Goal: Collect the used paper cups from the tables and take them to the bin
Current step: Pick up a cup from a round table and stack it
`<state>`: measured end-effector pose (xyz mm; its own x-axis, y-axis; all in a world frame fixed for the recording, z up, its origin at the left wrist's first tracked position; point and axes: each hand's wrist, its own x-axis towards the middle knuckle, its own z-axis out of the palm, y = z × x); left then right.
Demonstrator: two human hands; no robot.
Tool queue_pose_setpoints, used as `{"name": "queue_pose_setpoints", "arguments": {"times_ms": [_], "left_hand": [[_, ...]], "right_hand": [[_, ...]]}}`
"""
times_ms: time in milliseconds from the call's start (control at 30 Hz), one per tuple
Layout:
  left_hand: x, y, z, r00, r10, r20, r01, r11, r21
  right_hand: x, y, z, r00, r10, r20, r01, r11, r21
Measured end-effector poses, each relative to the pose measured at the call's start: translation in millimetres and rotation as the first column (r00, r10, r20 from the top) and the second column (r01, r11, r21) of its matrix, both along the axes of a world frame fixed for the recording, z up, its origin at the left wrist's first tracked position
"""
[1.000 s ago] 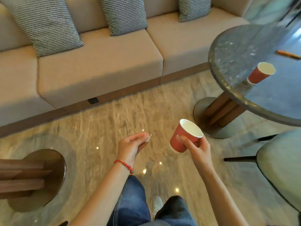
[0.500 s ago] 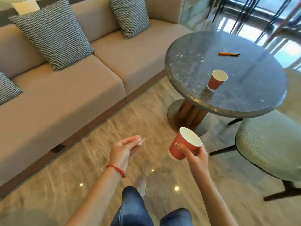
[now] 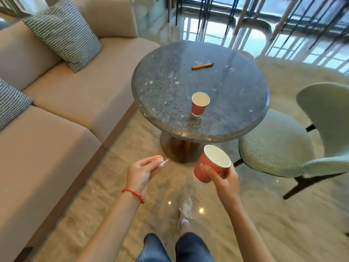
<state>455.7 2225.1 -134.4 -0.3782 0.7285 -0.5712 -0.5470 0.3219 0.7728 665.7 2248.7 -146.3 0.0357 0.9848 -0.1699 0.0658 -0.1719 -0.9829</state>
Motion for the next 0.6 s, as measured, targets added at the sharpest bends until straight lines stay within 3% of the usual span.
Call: {"name": "queue_pose_setpoints", "arguments": {"times_ms": [333,600], "left_hand": [[19.2,147.5,9.3,1.000,0.001,-0.004,-0.001,0.999,0.051],[12.7,206.3,2.4,1.000,0.000,-0.031,0.001,1.000,0.030]], "right_hand": [[21.0,150.7,4.1,0.999,-0.021,-0.042,0.024,0.998,0.052],[8.5,225.1,5.6,1.000,0.026,-0.005,-0.025,0.998,0.063]]}}
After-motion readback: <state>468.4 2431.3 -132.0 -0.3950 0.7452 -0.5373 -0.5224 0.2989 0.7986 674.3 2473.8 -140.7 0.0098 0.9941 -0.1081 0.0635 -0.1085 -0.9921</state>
